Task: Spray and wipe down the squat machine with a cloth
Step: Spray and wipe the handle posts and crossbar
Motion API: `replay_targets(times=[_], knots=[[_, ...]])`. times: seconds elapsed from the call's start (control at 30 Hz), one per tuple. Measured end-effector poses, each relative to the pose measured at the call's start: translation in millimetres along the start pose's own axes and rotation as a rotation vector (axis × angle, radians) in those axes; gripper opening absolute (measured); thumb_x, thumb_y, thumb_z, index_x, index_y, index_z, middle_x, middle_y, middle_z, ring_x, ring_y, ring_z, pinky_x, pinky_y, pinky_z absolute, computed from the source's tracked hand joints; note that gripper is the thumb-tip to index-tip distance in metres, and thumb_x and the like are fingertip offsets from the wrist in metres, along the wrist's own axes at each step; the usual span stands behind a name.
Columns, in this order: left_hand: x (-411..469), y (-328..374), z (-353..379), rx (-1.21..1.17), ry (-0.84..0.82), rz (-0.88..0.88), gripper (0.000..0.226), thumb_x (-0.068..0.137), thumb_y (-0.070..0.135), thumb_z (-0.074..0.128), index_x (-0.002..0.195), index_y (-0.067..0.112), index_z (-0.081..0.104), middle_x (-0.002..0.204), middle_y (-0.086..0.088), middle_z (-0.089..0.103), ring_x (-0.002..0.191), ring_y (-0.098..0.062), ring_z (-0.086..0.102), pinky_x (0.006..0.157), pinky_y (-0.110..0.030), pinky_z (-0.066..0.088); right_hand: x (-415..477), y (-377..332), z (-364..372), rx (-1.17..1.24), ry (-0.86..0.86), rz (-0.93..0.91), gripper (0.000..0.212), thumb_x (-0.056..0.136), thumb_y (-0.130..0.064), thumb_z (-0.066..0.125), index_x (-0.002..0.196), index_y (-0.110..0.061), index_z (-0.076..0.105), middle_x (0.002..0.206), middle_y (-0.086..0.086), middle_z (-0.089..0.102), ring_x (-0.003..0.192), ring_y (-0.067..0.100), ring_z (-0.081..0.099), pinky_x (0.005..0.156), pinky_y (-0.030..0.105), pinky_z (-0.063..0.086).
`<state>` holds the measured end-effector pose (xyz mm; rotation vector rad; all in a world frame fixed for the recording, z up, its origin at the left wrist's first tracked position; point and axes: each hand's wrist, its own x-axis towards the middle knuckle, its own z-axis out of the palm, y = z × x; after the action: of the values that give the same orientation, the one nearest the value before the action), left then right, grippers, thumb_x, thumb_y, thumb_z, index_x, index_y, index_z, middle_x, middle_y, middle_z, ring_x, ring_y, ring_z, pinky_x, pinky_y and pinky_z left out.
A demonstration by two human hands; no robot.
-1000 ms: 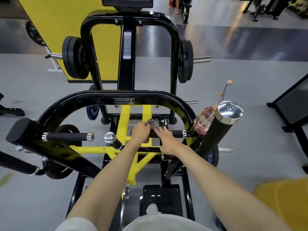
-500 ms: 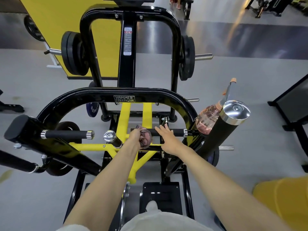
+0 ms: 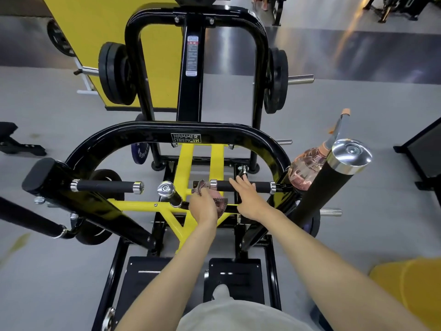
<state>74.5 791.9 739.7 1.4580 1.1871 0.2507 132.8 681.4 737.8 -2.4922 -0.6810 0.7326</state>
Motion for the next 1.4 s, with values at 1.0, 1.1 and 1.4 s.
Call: replay_targets(times=[1.0, 1.1, 1.4], knots=[[-4.9, 27.6, 55.3, 0.42, -0.463, 0.906, 0.05, 0.088, -0.005, 0.043, 0.128, 0.021, 0.057, 0.113, -0.003, 0.062, 0.103, -0.024, 0.058, 0.088, -0.042, 0.051, -42.6, 19.1, 39.2, 0.023, 0.543, 0.092, 0.072, 0.084, 0.008, 0.051, 0.149, -0.005, 0.023, 0.16, 0.007, -0.002, 0.148, 0.02, -0.001, 0.115, 0.028, 0.029], [-6.8, 30.2, 86.2, 0.72, -0.605, 1.151, 0.043, 0.092, 0.006, 0.047, 0.131, 0.019, 0.055, 0.121, -0.004, 0.057, 0.113, -0.023, 0.048, 0.093, -0.035, 0.042, -45.0, 22.1, 31.2, 0.071, 0.659, 0.22, 0.068, 0.085, -0.001, 0.056, 0.146, -0.012, 0.028, 0.155, 0.002, 0.011, 0.14, 0.021, 0.025, 0.097, 0.032, 0.047], [0.9, 23.7, 125.0, 1.218, -0.831, 1.287, 0.044, 0.087, 0.005, 0.05, 0.131, 0.01, 0.052, 0.127, -0.011, 0.059, 0.113, -0.031, 0.056, 0.089, -0.043, 0.048, -40.7, 15.1, 27.5, 0.457, 0.709, 0.499, 0.049, 0.085, 0.002, 0.047, 0.132, -0.009, 0.049, 0.141, 0.004, 0.04, 0.129, 0.026, 0.043, 0.106, 0.041, 0.038]])
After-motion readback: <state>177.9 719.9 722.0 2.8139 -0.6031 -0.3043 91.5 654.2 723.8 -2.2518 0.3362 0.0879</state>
